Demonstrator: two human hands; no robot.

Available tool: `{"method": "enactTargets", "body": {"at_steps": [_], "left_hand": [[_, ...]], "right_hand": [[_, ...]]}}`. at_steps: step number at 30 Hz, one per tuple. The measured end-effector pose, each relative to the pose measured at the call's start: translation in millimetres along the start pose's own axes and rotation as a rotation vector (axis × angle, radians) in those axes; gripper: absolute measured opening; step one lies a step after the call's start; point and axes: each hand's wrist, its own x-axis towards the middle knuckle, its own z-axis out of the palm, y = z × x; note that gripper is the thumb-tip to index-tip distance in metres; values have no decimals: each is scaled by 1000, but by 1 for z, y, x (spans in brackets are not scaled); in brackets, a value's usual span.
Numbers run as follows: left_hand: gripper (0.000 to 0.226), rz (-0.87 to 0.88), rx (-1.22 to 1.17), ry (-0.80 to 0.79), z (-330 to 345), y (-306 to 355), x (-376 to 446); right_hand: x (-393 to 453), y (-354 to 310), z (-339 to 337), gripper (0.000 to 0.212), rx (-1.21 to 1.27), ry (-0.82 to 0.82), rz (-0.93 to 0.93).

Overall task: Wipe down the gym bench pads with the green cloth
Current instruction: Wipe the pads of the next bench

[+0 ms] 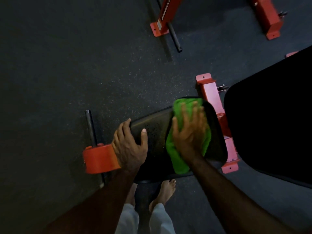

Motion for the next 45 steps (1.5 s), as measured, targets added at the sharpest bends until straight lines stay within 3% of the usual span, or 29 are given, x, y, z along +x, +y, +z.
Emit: {"method": "enactTargets", "body": {"at_steps": [2,4,6,9,11,12,15,16,18,21,23,24,27,28,29,32,34,36,39,40,41,44,45], "left_hand": [[64,4,1,1,-1,2,0],[65,-4,0,-5,-2,4,1],[65,-10,6,-6,-2,6,1],[65,-10,10,-2,-2,5,1],[65,-6,12,0,-1,4,1],[65,-6,14,0,-1,3,0],[65,5,10,9,-3,4,1],[65,1,11,8,-3,5,1],[66,-12,13,-4,-3,5,2],[65,-17,11,-13,-2,5,0],[65,-16,6,-6,-2,4,1],[65,-14,3,-6,-2,4,1],[64,-7,-2,-3,-3,4,1],[64,-5,-7,-2,-3,4,1],[64,-10,-10,-9,-2,4,2],[65,-17,-3,-23,-1,3,1],[66,-7,1,-22,-2,3,-1],[67,-9,3,-4,-5,-3,0],[66,-7,-13,16,-5,6,3],[66,-12,-12,25,-7,7,5],[66,-17,-19,15,-5,11,4],[66,-20,-21,2,-2,8,0],[65,-18,-14,-4,-2,7,-1]], "right_hand": [[-23,6,-9,62,10,-157,-381],[-20,30,-24,60,-30,-268,-578],[-1,45,-31,58,-79,-181,-424],[35,23,-19,53,-50,4,90],[42,-9,-5,50,12,4,162],[36,-20,0,49,52,-38,40],[9,-19,-4,52,47,-239,-564],[14,-8,-9,54,22,-282,-653],[35,12,-14,54,-15,-232,-508],[54,15,-15,50,-18,-74,3],[45,-7,-7,48,15,-43,71],[36,-16,-4,48,48,-61,-22],[21,-7,-9,52,40,-252,-594],[33,7,-12,52,10,-282,-687],[46,19,-14,52,-9,-277,-652],[60,36,-19,53,-42,-57,-74],[40,22,-13,54,-65,49,153],[7,1,-4,55,-55,24,63],[-1,21,-17,59,-73,-177,-365],[10,33,-22,59,-111,-179,-417],[18,48,-28,58,-145,-144,-351],[18,61,-31,59,-62,61,190],[8,54,-27,60,-62,83,266]]}}
